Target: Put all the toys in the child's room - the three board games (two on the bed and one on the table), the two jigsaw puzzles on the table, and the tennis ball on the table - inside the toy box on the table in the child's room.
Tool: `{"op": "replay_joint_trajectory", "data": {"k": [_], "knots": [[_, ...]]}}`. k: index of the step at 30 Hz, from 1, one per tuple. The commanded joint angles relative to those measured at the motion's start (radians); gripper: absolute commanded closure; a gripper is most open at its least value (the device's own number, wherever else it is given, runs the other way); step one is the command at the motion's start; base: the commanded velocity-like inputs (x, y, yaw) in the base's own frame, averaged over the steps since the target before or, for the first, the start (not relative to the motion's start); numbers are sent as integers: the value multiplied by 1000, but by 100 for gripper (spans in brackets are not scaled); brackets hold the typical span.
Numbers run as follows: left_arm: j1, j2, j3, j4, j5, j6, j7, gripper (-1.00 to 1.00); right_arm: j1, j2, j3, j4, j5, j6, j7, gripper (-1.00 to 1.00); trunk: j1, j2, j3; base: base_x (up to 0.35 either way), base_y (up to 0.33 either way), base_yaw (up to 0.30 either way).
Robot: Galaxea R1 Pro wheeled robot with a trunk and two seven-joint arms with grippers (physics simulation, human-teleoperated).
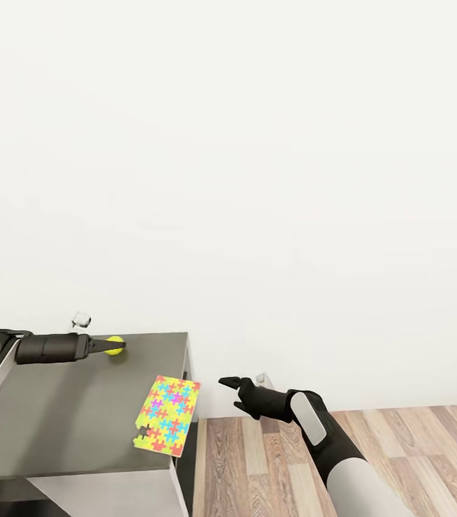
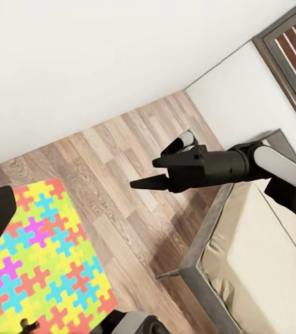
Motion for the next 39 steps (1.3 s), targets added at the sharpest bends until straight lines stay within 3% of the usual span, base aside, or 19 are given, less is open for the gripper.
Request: {"op": "replay_joint_trajectory", "data": {"k": [1, 15, 39], "knots": [[-1, 1, -3, 0, 5, 10, -1, -100, -1, 1, -3, 0, 2, 5, 2, -100, 0, -1, -1, 0, 98, 0], [-1, 1, -3, 0, 6, 10, -2, -100, -1, 1, -2, 0, 2, 5, 2, -100, 0, -1, -1, 0, 91, 0], [-1, 1, -3, 0, 7, 12, -7, -100, -1, -2, 10, 3, 8, 0, 11, -100, 92, -169, -76, 0, 1, 0]]}}
